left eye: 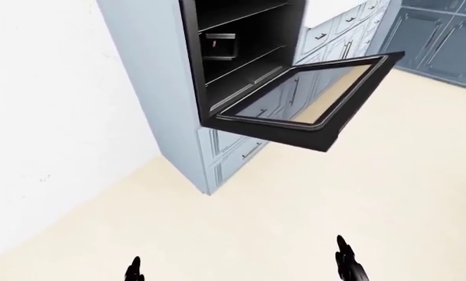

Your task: Close the oven door.

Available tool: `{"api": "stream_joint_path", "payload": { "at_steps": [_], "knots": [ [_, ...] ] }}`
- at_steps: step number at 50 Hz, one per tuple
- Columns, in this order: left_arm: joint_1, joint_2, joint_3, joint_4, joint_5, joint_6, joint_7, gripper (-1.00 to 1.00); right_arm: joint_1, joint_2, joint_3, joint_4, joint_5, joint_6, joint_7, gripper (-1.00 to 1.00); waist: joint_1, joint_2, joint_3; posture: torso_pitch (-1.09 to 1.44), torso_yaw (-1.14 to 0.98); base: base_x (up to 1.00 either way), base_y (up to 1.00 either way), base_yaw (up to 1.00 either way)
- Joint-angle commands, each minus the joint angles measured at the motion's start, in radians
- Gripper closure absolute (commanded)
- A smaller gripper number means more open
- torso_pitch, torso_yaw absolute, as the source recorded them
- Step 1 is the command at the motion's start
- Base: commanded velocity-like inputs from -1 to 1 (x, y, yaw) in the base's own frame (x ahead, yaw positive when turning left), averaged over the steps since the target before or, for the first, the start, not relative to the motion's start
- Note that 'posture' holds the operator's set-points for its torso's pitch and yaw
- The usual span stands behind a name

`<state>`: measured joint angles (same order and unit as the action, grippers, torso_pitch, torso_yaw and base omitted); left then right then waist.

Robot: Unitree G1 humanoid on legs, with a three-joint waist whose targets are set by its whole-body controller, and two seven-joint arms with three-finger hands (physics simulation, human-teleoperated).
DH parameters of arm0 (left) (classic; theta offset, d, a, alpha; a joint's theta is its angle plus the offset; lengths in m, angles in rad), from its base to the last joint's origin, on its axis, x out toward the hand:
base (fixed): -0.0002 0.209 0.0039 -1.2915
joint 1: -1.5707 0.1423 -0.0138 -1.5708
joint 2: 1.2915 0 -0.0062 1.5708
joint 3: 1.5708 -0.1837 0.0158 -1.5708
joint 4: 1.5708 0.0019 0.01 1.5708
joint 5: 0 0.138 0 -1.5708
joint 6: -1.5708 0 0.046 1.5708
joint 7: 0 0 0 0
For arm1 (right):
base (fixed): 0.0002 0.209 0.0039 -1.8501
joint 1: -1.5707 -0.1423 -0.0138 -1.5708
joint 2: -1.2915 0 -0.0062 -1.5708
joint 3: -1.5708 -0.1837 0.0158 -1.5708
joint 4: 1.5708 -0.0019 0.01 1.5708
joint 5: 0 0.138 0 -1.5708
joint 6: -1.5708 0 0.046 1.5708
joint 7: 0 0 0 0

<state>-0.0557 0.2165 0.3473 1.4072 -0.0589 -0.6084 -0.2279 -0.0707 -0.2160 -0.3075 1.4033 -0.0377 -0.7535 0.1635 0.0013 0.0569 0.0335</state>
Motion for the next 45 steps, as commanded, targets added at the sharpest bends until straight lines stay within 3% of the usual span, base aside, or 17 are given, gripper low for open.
{"api": "stream_joint_path", "payload": {
  "at_steps": [1, 2, 5, 10, 13, 15, 16, 21, 26, 29, 30, 31, 32, 36, 41, 43, 45],
  "knots": [
    [-0.009, 0.019, 0.009, -0.018, -0.01, -0.02, 0.003, -1.0, -0.01, -0.003, 0.0, -0.016, 0.001, -0.022, 0.005, -1.0, 0.005, 0.017, -0.001, 0.0, 0.0, 0.07, 0.0, 0.0],
    [-0.009, 0.02, 0.009, -0.018, -0.009, -0.019, 0.003, -1.0, -0.01, -0.003, 0.0, -0.016, 0.001, -0.022, 0.005, -1.0, 0.006, -0.019, -0.003, 0.0, 0.0, 0.06, 0.0, 0.0],
    [-0.009, 0.018, 0.009, -0.018, -0.009, -0.021, 0.004, -1.0, -0.012, -0.004, 0.001, -0.016, 0.002, -0.02, 0.009, -1.0, 0.004, -0.004, -0.011, 0.0, 0.0, 0.07, 0.0, 0.0],
    [-0.005, 0.013, 0.004, -0.019, -0.01, -0.028, 0.009, -1.0, -0.015, -0.005, 0.001, -0.016, 0.001, -0.017, 0.011, -1.0, 0.005, -0.032, -0.005, 0.0, 0.0, 0.07, 0.0, 0.0],
    [-0.003, 0.012, 0.0, -0.019, -0.015, -0.03, 0.009, -1.0, -0.014, -0.005, 0.0, -0.016, 0.001, -0.017, 0.011, -1.0, 0.008, -0.075, -0.008, 0.0, 0.0, 0.07, 0.0, 0.0],
    [0.001, 0.009, -0.004, -0.019, -0.016, -0.035, 0.013, -1.0, -0.013, -0.006, 0.0, -0.016, 0.0, -0.016, 0.01, -1.0, 0.006, -0.133, -0.022, 0.0, 0.0, 0.07, 0.0, 0.0],
    [0.002, 0.008, -0.006, -0.02, -0.019, -0.036, 0.013, -1.0, -0.014, -0.005, 0.0, -0.016, 0.0, -0.016, 0.011, -1.0, 0.001, -0.102, -0.015, 0.0, 0.0, 0.07, 0.0, 0.0],
    [0.008, 0.006, -0.019, -0.02, -0.029, -0.043, 0.017, -1.0, -0.012, -0.004, 0.0, -0.016, -0.002, -0.016, 0.009, -1.0, -0.011, -0.092, -0.008, 0.0, 0.0, 0.07, 0.0, 0.0],
    [0.012, 0.005, -0.028, -0.02, -0.037, -0.047, 0.018, -1.0, -0.008, 0.0, -0.002, -0.016, 0.004, -0.017, 0.016, -1.0, -0.007, -0.046, 0.0, 0.0, 0.0, 0.07, 0.0, 0.0],
    [0.012, 0.005, -0.032, -0.02, -0.042, -0.048, 0.017, -1.0, -0.013, 0.0, -0.008, -0.016, 0.018, -0.011, 0.026, -1.0, -0.007, -0.003, -0.009, 0.0, 0.0, 0.06, 0.12, 0.0],
    [0.012, 0.005, -0.032, -0.02, -0.043, -0.048, 0.017, -1.0, -0.013, 0.0, -0.007, -0.016, 0.019, -0.012, 0.027, -1.0, -0.006, 0.021, -0.017, 0.0, 0.0, 0.06, 0.13, 0.0],
    [0.012, 0.005, -0.033, -0.02, -0.044, -0.048, 0.017, -1.0, -0.013, 0.0, -0.007, -0.016, 0.021, -0.011, 0.03, -1.0, -0.012, 0.029, -0.028, 0.0, 0.0, 0.06, 0.15, 0.0],
    [0.012, 0.005, -0.033, -0.02, -0.045, -0.049, 0.017, -1.0, -0.013, 0.0, -0.008, -0.016, 0.023, -0.01, 0.031, -1.0, -0.003, 0.0, -0.016, 0.0, 0.0, 0.06, 0.15, 0.0],
    [0.012, 0.005, -0.034, -0.02, -0.047, -0.05, 0.015, -1.0, -0.017, 0.001, -0.01, -0.016, 0.036, -0.004, 0.042, -1.0, -0.001, -0.011, -0.018, 0.0, 0.0, 0.01, 0.14, 0.0],
    [0.012, 0.005, -0.035, -0.02, -0.049, -0.048, 0.015, -1.0, -0.016, 0.001, -0.01, -0.016, 0.042, -0.004, 0.046, -1.0, -0.001, -0.06, -0.012, 0.0, 0.0, 0.0, 0.15, 0.0],
    [0.012, 0.005, -0.035, -0.02, -0.048, -0.047, 0.015, -1.0, -0.016, 0.001, -0.009, -0.016, 0.043, -0.004, 0.048, -1.0, 0.0, -0.093, -0.013, 0.0, 0.0, 0.0, 0.14, 0.0],
    [0.011, 0.005, -0.035, -0.02, -0.049, -0.046, 0.015, -1.0, -0.015, 0.001, -0.009, -0.016, 0.044, -0.004, 0.049, -1.0, -0.003, -0.152, -0.025, 0.0, 0.0, 0.0, 0.15, 0.0]
  ]
}}
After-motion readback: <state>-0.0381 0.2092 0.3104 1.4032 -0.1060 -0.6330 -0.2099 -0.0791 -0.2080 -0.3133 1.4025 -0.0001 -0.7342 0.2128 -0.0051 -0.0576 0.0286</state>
